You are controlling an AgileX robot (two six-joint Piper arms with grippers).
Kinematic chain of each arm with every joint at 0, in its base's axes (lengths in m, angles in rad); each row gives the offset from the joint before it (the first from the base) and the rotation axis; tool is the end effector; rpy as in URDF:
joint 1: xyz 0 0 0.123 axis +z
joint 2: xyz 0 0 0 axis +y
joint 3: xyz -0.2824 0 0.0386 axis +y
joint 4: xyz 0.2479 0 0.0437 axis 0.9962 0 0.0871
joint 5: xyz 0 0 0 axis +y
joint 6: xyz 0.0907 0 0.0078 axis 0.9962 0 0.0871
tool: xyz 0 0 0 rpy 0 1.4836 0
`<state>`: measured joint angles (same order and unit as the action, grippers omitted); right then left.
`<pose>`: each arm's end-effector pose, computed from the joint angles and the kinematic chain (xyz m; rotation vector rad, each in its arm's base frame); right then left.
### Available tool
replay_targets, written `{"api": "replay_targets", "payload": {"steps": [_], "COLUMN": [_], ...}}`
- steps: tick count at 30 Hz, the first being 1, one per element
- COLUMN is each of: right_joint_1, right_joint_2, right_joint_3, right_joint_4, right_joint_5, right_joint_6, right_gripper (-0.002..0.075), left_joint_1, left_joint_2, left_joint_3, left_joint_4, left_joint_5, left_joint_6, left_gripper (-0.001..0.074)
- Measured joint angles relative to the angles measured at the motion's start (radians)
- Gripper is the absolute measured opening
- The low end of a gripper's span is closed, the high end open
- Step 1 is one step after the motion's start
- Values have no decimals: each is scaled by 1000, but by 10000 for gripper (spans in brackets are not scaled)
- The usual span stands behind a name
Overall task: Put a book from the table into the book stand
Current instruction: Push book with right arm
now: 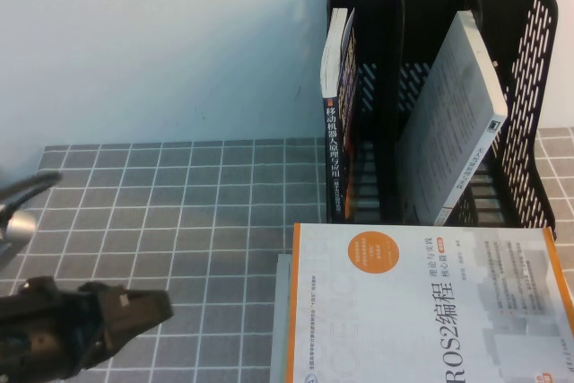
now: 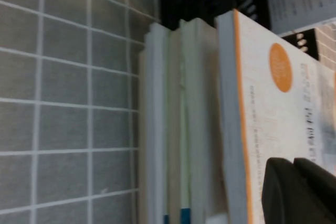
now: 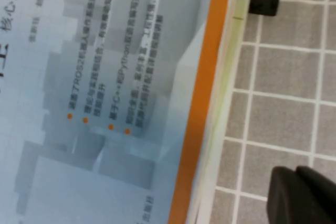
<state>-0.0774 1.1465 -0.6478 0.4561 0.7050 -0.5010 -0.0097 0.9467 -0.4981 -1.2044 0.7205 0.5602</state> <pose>0.2012 0.0105 0.2397 -0.1834 2.5874 0.3015 0.1644 -0.0578 0.2623 -0.2230 2.2569 -1.0361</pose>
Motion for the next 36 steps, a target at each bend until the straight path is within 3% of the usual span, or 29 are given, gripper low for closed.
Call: {"api": "replay_targets", "payload": {"steps": [6,15,24,26,28,32,34,36], "right_joint_1": [0,20,158,172,179,181,181,181], "right_joint_2": [138,214,214,214,214,214,214,214], "right_joint_3": [-2,-2,-3,-3,-3,-3,-3,-3], "right_joint_4": [261,545,624,629,629,625,625,625], "right_joint_5": [-39,-51,-122,-130,-130,-136,-135,-135], "right_joint_6": [-234,-438,-470,-471,-471,-471,-474,-477], "right_gripper": [-3,-3,-3,-3,-3,-3,-3,-3], "left_joint_1": [0,0,0,0,0,0,0,0], "left_joint_2": [72,84,84,90,111,179,227,283], "left_joint_3": [-2,-2,-2,-12,-30,-83,-115,-143], "left_joint_4": [-219,-360,-432,-435,-435,-373,-327,-276], "left_joint_5": [62,90,95,108,148,267,304,317], "left_joint_6": [140,252,278,280,287,289,287,278], "left_gripper": [-4,-4,25,94,208,546,631,667]}}
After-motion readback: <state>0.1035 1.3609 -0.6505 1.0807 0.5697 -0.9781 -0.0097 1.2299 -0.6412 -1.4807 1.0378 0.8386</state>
